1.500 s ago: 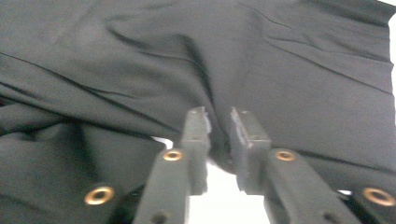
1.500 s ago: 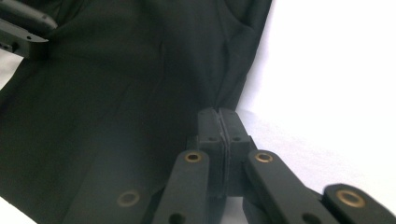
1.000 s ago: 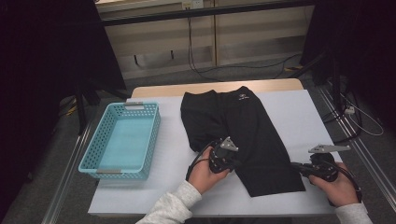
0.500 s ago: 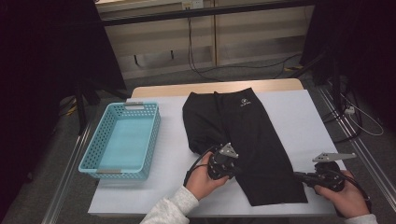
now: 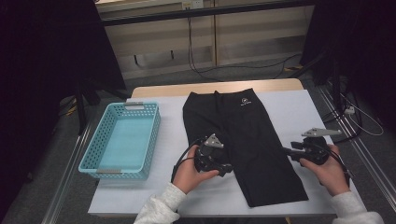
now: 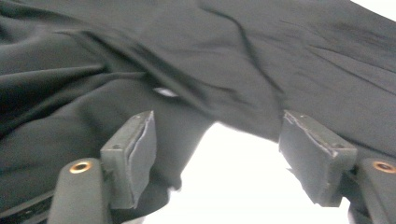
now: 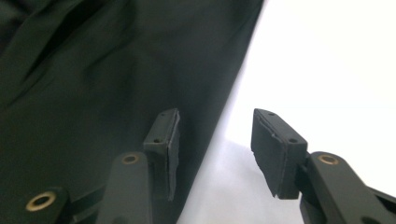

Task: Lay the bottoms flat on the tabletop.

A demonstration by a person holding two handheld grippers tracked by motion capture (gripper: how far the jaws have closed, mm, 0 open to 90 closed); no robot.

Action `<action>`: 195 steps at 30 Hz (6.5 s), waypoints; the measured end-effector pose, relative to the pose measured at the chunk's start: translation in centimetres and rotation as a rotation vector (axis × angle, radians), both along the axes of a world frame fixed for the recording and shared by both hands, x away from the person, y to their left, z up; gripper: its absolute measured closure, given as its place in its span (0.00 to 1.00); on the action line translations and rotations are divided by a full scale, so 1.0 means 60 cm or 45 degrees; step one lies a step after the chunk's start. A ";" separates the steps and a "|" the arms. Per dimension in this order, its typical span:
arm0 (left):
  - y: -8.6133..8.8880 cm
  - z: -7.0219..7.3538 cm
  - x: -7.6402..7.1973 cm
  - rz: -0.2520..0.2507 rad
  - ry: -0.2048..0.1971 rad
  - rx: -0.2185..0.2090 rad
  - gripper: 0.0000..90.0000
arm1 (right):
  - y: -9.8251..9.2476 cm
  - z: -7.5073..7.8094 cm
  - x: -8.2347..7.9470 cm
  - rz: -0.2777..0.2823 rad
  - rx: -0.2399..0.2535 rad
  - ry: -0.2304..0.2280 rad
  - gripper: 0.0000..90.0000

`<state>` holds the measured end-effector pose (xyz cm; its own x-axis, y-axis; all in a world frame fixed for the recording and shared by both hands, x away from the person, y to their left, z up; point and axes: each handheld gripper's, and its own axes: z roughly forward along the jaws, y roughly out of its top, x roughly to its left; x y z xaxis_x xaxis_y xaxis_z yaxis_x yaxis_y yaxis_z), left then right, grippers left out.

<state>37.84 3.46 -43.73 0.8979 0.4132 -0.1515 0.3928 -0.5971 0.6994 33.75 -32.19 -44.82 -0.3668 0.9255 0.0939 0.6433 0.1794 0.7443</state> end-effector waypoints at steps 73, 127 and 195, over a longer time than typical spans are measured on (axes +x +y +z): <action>0.085 0.014 0.030 0.203 -0.061 0.000 0.28 | -0.048 -0.022 0.170 -0.192 0.097 0.125 0.97; 0.083 0.024 0.035 0.215 -0.082 -0.002 0.26 | -0.064 -0.015 -0.024 -0.027 0.162 0.215 0.99; 0.121 0.059 0.031 0.244 -0.023 -0.019 0.98 | 0.152 0.008 -0.001 0.357 0.038 -0.052 0.28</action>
<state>39.72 10.75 -40.19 0.8057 0.5747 -0.1435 0.4855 -0.5019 0.7158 33.68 -23.09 -44.35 -0.6121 0.7845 0.0992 0.5409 0.3238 0.7763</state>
